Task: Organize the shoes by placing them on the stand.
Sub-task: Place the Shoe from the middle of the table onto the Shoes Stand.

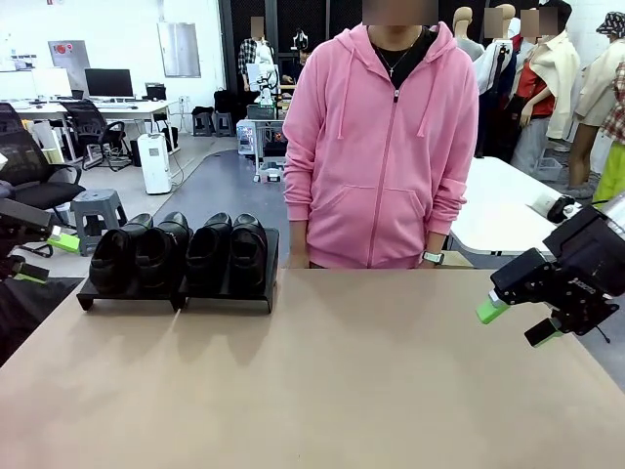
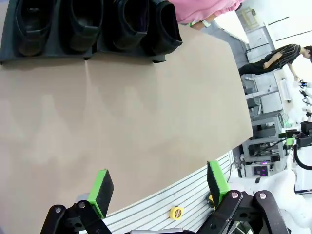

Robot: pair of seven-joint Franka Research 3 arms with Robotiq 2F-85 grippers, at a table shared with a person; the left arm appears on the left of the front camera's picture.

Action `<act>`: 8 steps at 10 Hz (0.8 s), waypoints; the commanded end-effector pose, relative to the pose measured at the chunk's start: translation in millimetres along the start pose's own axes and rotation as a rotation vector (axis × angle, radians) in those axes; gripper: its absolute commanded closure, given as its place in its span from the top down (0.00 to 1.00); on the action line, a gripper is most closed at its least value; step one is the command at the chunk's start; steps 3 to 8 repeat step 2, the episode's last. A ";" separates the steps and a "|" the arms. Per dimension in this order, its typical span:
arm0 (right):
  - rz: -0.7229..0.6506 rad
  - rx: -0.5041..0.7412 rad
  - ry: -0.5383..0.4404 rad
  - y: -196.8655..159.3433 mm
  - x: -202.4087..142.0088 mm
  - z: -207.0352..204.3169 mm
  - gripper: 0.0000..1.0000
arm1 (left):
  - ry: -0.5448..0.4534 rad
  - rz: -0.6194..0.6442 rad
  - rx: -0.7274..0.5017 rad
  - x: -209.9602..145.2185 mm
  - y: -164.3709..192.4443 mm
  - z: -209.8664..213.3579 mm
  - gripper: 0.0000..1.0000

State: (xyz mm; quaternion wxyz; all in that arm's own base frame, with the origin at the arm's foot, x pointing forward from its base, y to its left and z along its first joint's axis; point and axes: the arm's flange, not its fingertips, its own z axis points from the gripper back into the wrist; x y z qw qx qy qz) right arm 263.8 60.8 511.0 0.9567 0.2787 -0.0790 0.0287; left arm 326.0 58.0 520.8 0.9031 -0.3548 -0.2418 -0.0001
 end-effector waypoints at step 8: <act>0.024 0.027 -0.010 -0.7 4.4 0.7 1.00 | 0.003 -0.019 -0.010 -0.8 2.8 -0.7 1.00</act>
